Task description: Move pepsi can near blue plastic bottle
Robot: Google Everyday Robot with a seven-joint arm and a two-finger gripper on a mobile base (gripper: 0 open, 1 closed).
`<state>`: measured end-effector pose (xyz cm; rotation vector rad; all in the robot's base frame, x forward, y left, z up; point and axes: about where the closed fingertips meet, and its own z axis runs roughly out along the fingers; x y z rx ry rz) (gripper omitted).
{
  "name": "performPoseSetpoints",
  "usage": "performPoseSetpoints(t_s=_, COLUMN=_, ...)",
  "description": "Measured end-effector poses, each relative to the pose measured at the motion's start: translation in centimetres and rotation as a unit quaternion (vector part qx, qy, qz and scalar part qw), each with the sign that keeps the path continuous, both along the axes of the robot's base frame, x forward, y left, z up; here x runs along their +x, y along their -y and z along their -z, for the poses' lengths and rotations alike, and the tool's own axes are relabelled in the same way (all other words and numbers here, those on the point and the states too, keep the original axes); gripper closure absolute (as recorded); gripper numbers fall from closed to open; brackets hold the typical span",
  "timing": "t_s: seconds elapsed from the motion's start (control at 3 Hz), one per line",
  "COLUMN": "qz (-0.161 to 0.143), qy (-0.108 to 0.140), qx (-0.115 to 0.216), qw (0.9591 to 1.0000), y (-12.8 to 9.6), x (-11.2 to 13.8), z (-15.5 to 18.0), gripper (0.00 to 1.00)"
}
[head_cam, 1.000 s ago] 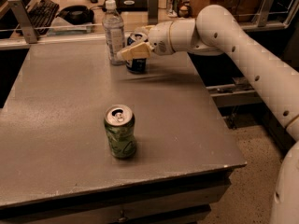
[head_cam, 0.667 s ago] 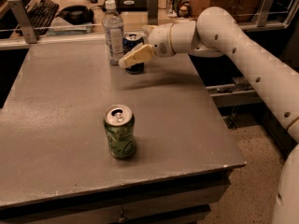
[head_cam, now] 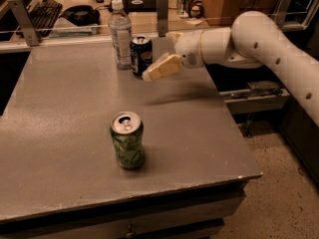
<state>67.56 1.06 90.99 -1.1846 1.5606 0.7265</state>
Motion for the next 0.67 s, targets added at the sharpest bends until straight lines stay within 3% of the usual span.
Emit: performPoseSetpoints(t_s=0.67, qz=-0.008, qy=0.007, qx=-0.011, qw=0.9999, y=9.0, x=-7.5, z=0.7, gripper=0.0)
